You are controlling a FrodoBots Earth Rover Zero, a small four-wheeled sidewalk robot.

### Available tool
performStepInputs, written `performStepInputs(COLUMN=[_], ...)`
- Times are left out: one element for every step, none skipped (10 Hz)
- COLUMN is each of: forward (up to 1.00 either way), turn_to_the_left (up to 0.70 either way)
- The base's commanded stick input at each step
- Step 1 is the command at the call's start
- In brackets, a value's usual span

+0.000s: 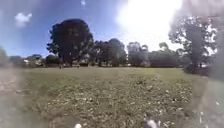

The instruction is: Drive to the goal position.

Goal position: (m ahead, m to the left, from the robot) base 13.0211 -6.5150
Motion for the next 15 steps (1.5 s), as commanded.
performStepInputs(forward=[0.7,0.7,0.7,0.7,0.7,0.7,0.7,0.7,0.7,0.7,0.7,0.7,0.7,0.7,0.7], turn_to_the_left=[0.0,0.0,0.0,0.0,0.0,0.0,0.0,0.0,0.0,0.0,0.0,0.0,0.0,0.0,0.0])
